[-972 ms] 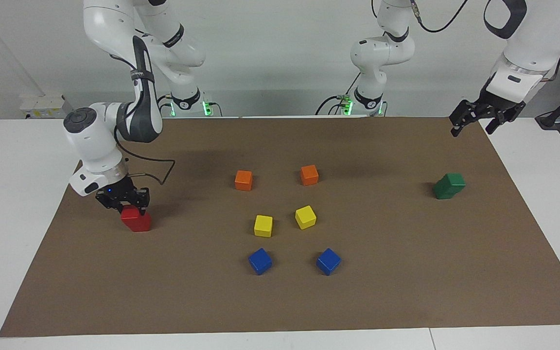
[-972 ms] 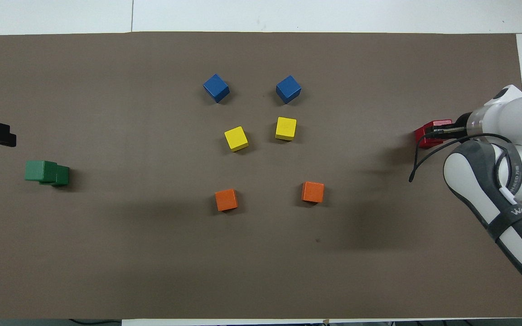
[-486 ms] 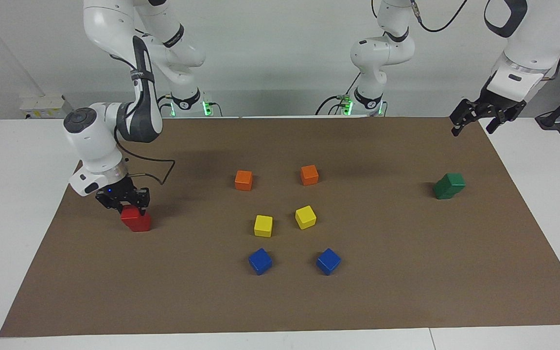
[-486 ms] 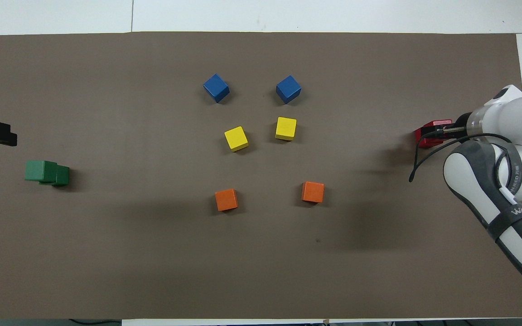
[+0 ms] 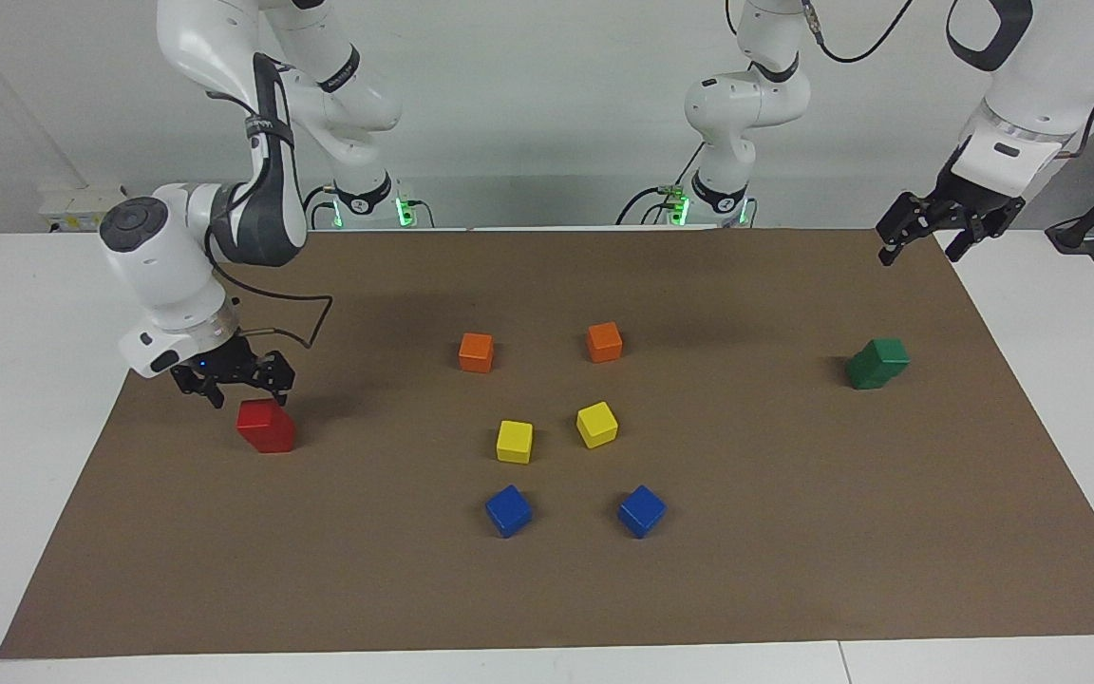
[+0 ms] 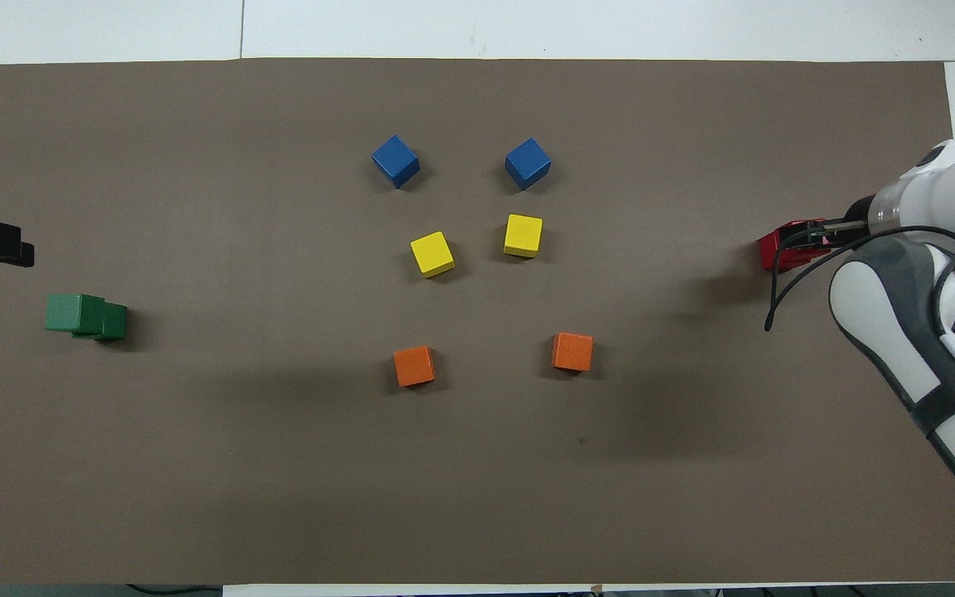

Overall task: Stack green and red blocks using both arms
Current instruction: 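Open the right gripper and withdraw it from the red cubes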

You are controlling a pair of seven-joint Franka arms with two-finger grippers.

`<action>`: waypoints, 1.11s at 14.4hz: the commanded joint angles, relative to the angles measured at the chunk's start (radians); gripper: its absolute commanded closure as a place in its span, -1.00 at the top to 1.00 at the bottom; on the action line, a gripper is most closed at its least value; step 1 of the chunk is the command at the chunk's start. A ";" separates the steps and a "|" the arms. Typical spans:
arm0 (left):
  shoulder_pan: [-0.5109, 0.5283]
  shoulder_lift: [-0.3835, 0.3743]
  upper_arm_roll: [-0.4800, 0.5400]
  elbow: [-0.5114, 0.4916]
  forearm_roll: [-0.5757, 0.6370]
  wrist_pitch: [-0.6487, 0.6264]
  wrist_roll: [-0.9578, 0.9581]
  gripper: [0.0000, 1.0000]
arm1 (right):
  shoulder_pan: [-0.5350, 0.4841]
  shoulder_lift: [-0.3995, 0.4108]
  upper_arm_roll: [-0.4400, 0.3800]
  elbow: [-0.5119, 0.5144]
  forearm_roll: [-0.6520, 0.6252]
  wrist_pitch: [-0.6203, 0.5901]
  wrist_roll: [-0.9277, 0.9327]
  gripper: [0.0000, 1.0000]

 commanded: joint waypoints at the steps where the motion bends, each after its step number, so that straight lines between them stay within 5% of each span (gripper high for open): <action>1: 0.000 -0.012 0.005 0.005 -0.012 -0.008 -0.010 1.00 | 0.021 -0.109 0.006 -0.003 0.016 -0.116 -0.024 1.00; 7: 0.000 -0.010 0.012 0.005 -0.008 -0.007 -0.009 1.00 | 0.021 -0.151 0.028 0.187 0.017 -0.449 -0.032 1.00; 16: -0.001 -0.012 0.011 0.005 -0.012 -0.007 -0.009 1.00 | 0.017 -0.157 0.025 0.221 0.019 -0.416 -0.018 1.00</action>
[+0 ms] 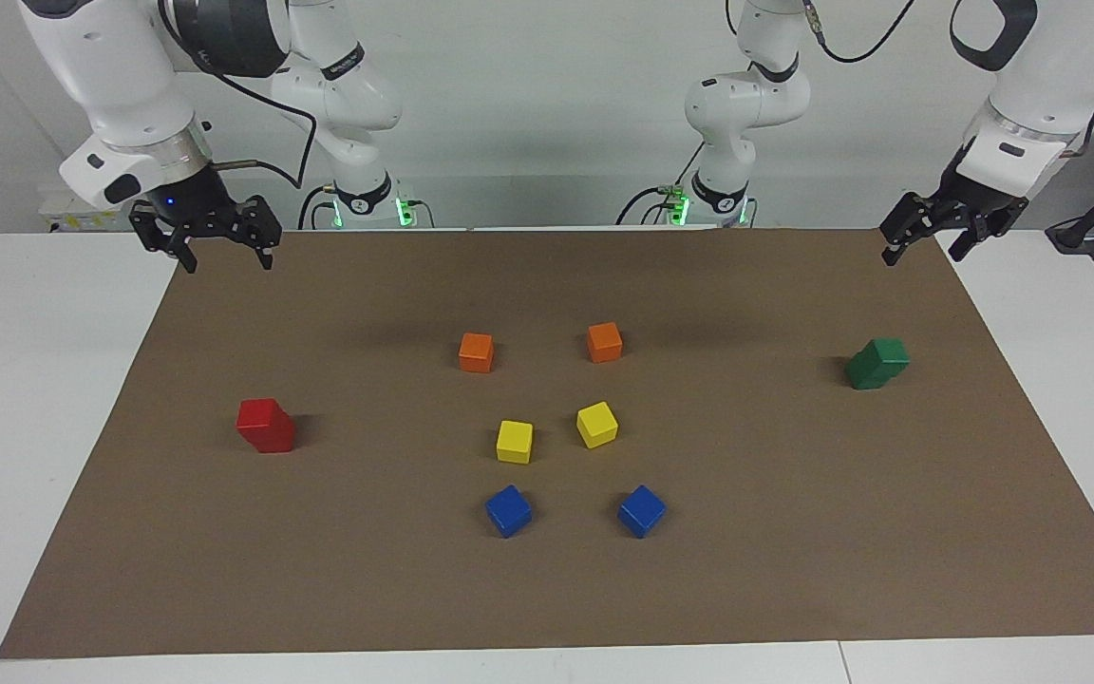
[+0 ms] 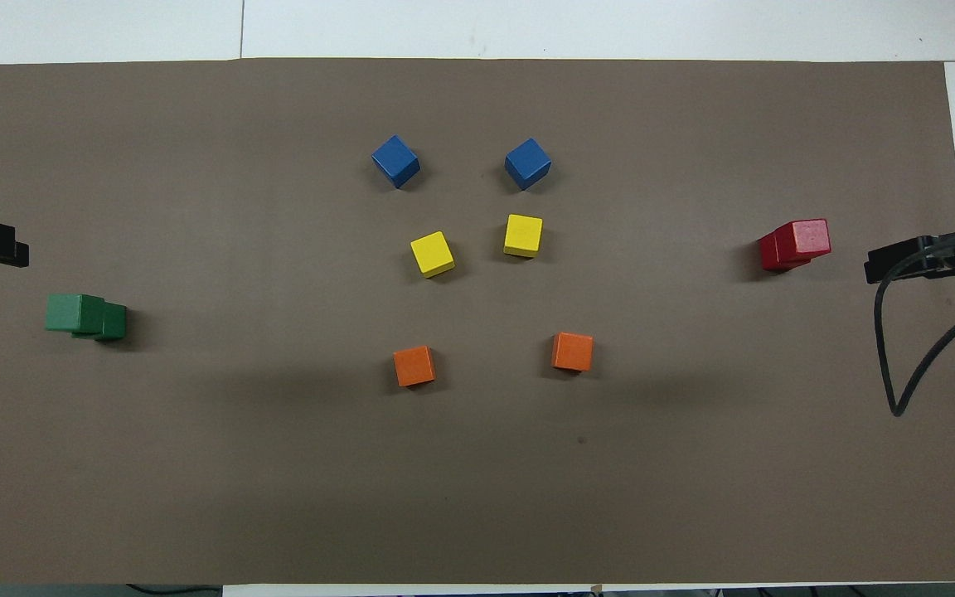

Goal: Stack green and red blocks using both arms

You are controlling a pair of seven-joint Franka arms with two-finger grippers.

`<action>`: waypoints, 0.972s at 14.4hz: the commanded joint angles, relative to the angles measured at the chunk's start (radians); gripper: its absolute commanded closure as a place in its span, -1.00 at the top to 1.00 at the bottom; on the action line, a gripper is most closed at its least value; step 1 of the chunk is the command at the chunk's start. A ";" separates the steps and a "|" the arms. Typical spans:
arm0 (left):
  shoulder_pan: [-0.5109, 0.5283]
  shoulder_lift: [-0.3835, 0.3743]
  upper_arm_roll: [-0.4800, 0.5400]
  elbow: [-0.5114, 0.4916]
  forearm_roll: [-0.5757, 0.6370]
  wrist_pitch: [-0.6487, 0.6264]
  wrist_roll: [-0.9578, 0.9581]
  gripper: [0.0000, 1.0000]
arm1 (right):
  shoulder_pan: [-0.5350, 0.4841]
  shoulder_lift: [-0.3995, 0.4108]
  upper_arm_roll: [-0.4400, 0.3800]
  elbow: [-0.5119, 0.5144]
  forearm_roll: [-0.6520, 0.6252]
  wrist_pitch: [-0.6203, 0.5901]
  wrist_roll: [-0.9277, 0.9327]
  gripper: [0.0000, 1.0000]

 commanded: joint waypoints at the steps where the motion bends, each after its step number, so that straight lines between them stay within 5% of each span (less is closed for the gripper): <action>1: -0.001 -0.012 0.003 0.005 -0.011 -0.007 -0.009 1.00 | -0.012 0.014 0.006 0.017 0.014 0.029 -0.018 1.00; 14: -0.004 -0.012 0.000 0.005 -0.010 -0.008 -0.010 1.00 | 0.010 0.014 -0.028 0.016 0.013 0.067 -0.017 1.00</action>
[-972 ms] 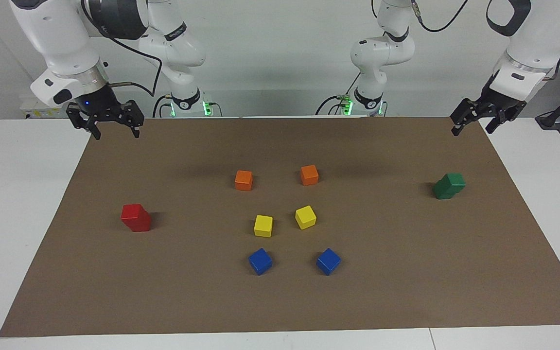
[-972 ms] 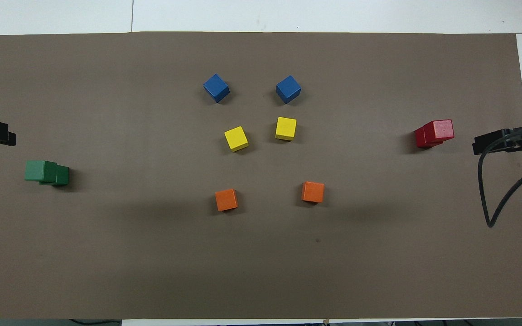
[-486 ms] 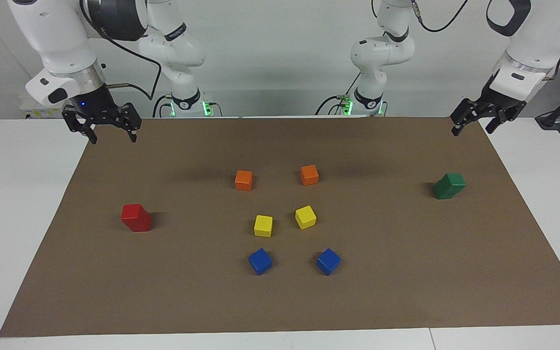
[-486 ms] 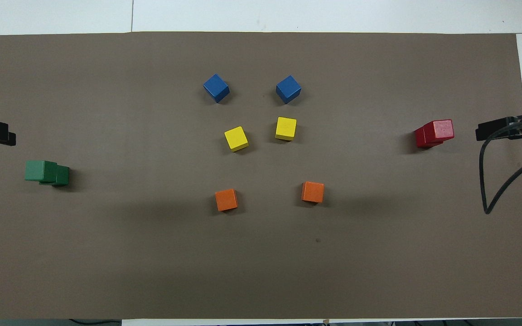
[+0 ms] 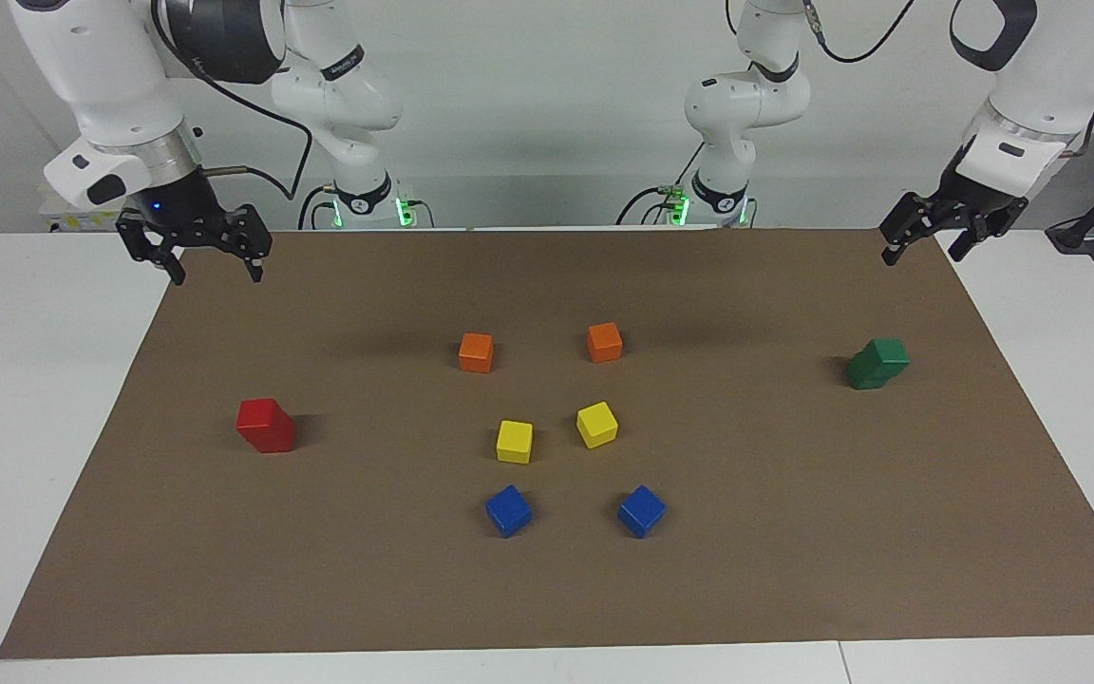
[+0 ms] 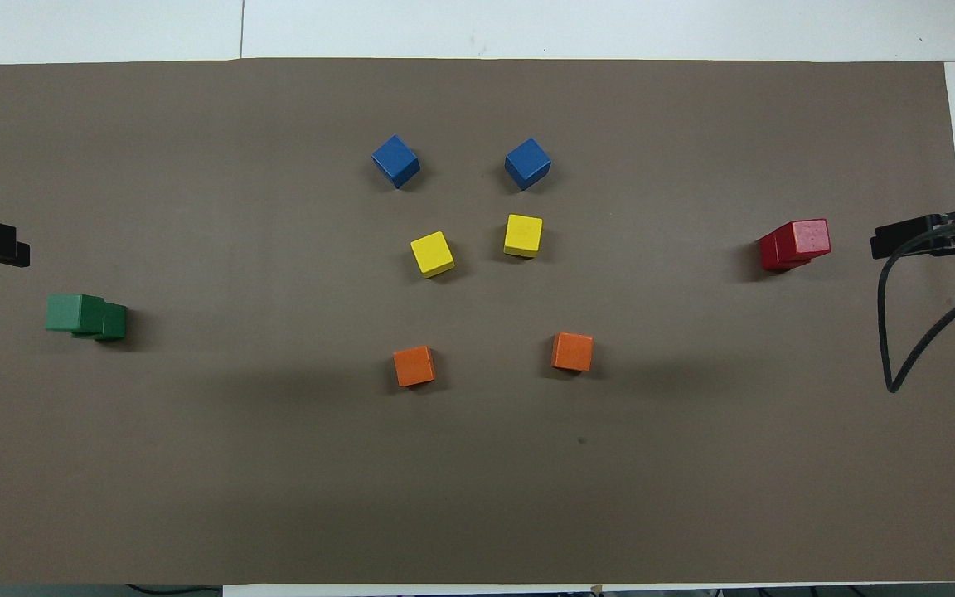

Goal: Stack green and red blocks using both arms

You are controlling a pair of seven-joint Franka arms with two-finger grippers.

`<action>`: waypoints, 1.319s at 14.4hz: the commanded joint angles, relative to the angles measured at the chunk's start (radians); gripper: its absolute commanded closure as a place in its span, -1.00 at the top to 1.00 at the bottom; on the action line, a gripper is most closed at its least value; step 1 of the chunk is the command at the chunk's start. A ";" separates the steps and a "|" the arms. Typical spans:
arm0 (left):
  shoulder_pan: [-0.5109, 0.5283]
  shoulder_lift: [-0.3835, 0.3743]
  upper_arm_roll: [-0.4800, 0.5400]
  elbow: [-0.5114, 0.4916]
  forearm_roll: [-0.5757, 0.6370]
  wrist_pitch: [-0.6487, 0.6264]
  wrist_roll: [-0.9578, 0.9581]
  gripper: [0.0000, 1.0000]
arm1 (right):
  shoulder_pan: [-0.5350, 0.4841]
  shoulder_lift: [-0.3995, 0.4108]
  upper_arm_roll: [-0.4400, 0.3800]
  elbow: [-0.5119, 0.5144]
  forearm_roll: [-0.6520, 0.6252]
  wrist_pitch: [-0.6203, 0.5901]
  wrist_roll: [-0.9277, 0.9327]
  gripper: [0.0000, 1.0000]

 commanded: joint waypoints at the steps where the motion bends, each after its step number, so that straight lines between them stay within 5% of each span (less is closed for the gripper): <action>1: -0.004 -0.012 0.002 0.005 -0.009 -0.008 -0.010 1.00 | 0.072 0.005 -0.071 0.018 0.013 -0.009 -0.017 1.00; 4: -0.003 -0.012 0.002 0.005 -0.011 -0.008 -0.009 1.00 | 0.202 0.005 -0.223 0.018 0.016 -0.014 -0.018 1.00; 19: -0.003 -0.012 0.002 0.005 -0.011 -0.008 -0.010 1.00 | 0.187 0.002 -0.223 0.013 0.014 -0.043 -0.013 1.00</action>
